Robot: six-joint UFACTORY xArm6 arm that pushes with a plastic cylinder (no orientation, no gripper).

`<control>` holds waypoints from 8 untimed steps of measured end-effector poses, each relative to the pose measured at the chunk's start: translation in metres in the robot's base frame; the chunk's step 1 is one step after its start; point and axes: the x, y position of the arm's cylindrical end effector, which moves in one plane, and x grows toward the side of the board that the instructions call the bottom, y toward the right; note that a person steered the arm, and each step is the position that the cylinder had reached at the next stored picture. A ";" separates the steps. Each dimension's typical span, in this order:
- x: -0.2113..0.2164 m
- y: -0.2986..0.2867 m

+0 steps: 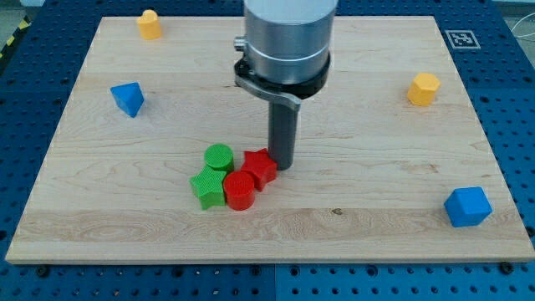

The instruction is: Move the blue triangle towards the center

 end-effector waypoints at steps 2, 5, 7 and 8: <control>-0.001 -0.022; -0.061 -0.022; -0.061 -0.049; -0.060 -0.085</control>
